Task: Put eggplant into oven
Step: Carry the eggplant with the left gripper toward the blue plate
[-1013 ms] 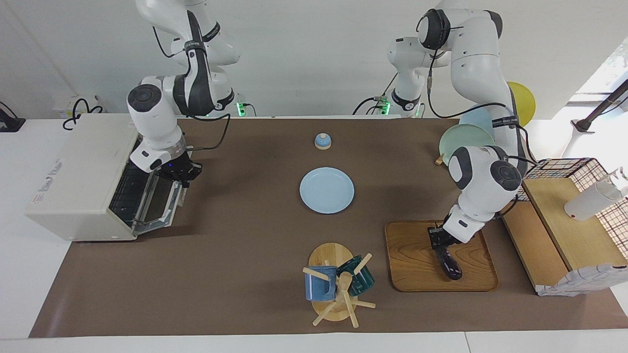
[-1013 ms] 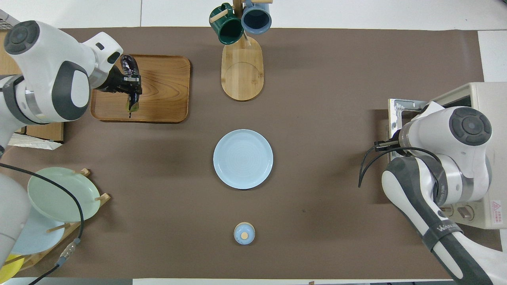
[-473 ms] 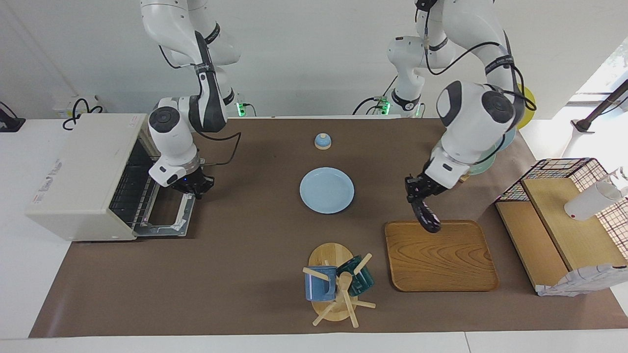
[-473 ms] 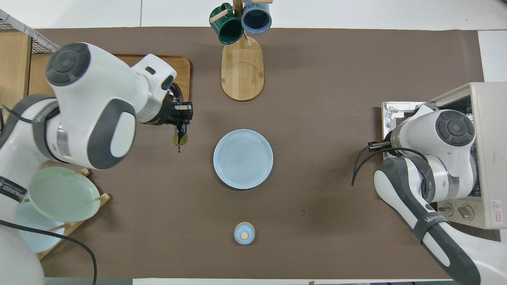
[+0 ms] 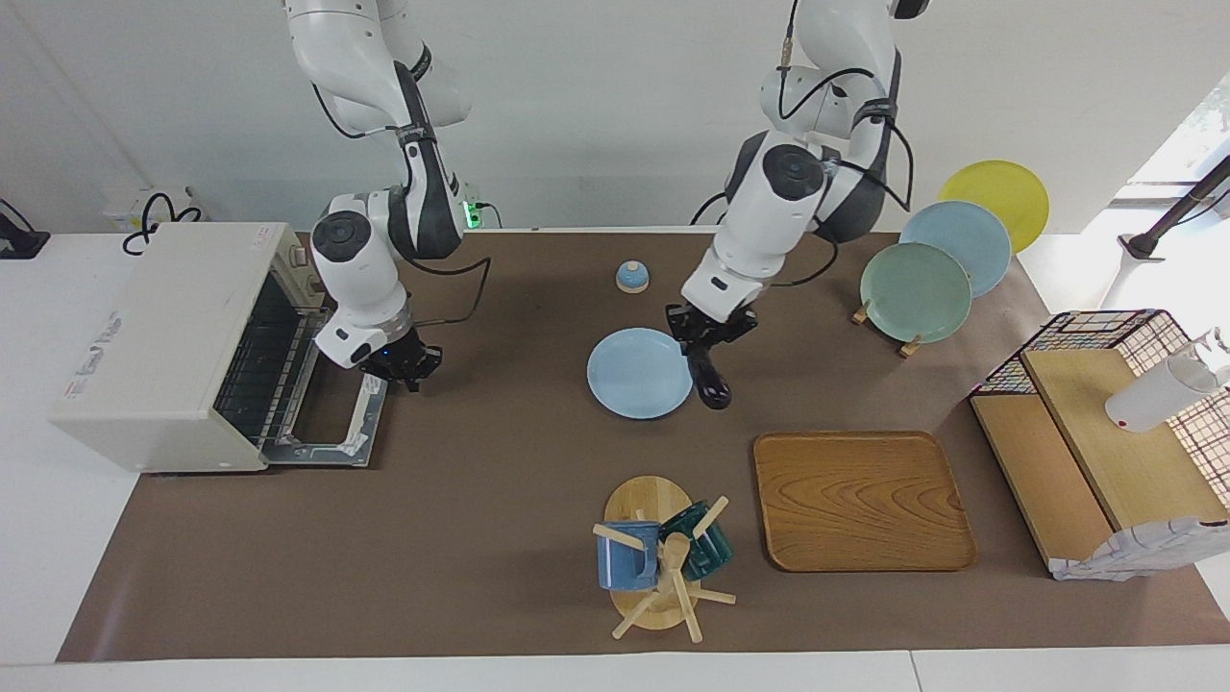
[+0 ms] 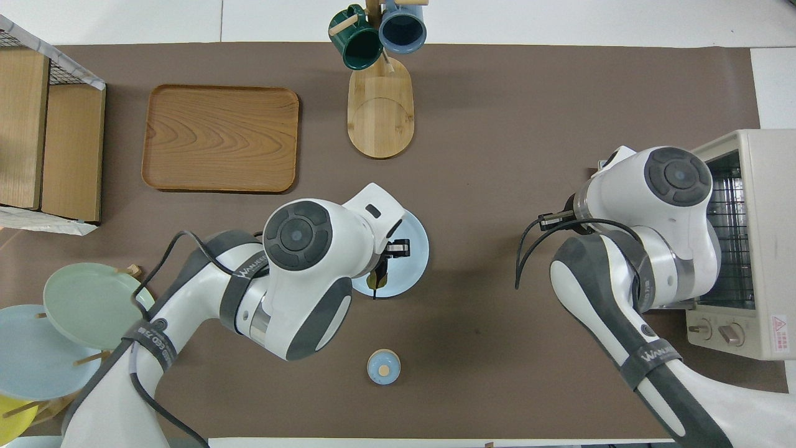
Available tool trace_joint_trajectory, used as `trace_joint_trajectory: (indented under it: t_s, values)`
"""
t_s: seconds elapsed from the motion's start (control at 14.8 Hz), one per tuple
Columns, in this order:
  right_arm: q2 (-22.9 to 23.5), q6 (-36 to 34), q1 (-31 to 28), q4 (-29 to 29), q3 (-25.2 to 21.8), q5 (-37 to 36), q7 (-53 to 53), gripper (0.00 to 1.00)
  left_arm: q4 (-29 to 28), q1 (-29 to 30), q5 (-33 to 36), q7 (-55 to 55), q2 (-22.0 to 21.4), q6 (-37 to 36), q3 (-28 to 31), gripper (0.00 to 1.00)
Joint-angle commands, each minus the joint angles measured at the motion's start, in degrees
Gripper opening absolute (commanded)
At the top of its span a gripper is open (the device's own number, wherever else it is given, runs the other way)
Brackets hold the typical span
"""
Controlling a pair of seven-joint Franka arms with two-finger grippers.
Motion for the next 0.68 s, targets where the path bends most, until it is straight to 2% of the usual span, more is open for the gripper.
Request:
trace_joint_trajectory:
  t_s: [0.0,0.2,0.34,0.47,0.54,0.61]
  values:
    - [0.5,-3.9,0.6,4.8,0.0,1.3,0.8,0.66,-2.8,-2.0,-1.2,0.3,1.5,4.8,1.3,0.0]
    - [1.2,-5.7,1.0,9.3,2.4,1.7,-0.6,0.7,-4.2,-3.2,-1.2,-0.3,3.1,8.0,1.3,0.0]
    - [2.4,-5.8,1.2,11.1,3.1,8.3,-0.3,0.72,-4.6,-3.7,-1.2,-0.3,3.9,8.4,1.3,0.0]
    - [2.4,-5.6,1.2,11.0,3.1,10.0,0.0,0.8,-4.6,-4.0,-1.2,-0.1,4.5,8.4,1.4,0.0]
    - [2.4,-5.4,1.2,10.9,3.1,10.0,-0.1,0.89,-4.3,-4.0,-1.2,0.2,4.5,8.1,1.4,0.33]
    - [2.4,-5.1,1.2,10.7,3.1,10.0,-0.1,0.98,-4.1,-3.7,-1.2,0.4,4.2,7.4,1.6,0.99]
